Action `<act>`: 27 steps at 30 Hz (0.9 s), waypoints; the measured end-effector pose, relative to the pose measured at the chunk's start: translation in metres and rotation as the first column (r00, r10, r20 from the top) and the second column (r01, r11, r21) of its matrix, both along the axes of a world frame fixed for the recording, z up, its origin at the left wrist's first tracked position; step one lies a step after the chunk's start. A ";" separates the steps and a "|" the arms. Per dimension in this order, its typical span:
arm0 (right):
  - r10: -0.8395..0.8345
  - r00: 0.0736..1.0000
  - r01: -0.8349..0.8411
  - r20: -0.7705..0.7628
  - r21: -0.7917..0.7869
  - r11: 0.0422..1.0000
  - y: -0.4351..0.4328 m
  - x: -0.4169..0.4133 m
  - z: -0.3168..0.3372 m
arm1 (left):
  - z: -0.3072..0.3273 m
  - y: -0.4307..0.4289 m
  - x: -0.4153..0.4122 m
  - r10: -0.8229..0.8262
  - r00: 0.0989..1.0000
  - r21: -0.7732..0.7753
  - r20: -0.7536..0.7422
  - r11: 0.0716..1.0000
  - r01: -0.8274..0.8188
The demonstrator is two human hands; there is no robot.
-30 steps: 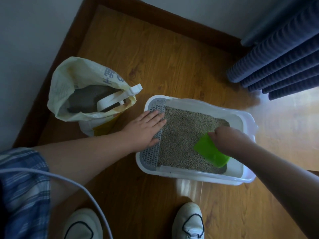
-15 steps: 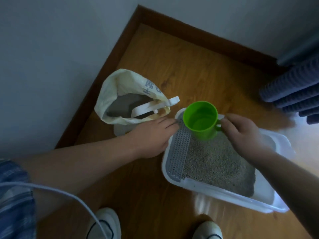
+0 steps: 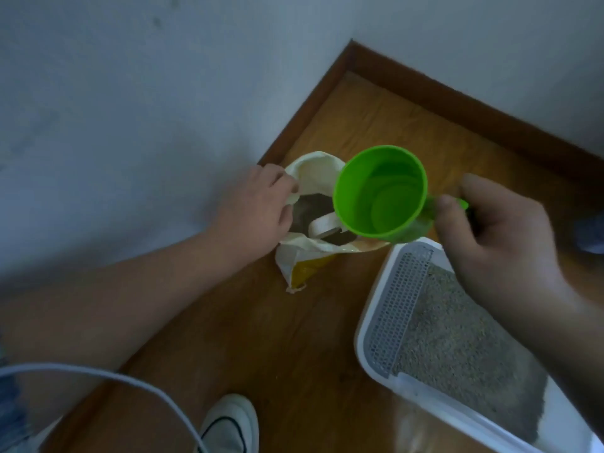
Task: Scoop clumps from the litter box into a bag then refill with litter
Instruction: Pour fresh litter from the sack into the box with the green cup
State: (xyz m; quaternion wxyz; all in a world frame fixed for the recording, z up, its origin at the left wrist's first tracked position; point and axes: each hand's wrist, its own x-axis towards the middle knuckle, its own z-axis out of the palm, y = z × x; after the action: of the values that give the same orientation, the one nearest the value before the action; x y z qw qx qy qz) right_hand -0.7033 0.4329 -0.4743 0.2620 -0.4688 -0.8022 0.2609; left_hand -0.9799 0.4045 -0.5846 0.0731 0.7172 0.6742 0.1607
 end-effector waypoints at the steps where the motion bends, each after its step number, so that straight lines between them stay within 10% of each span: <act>1: 0.025 0.998 -0.025 0.051 0.010 1.000 0.002 -0.010 0.001 | -0.003 0.001 -0.005 0.077 0.997 -0.035 0.020 0.996 -0.076; 7: 0.126 0.947 -0.160 0.296 0.093 0.983 0.012 -0.064 -0.001 | -0.026 0.008 -0.014 0.421 0.879 -0.397 0.223 0.863 -0.312; 27: 0.174 0.750 -0.174 0.638 -0.064 0.983 0.031 -0.062 -0.067 | -0.029 0.007 -0.012 0.343 0.898 -0.389 0.275 0.894 -0.222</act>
State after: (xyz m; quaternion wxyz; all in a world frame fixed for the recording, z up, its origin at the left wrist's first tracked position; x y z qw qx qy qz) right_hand -0.7652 0.4643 -0.5416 -0.0527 -0.4531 -0.8832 0.1090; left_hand -0.9917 0.4111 -0.6132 0.2881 0.5475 0.7675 0.1679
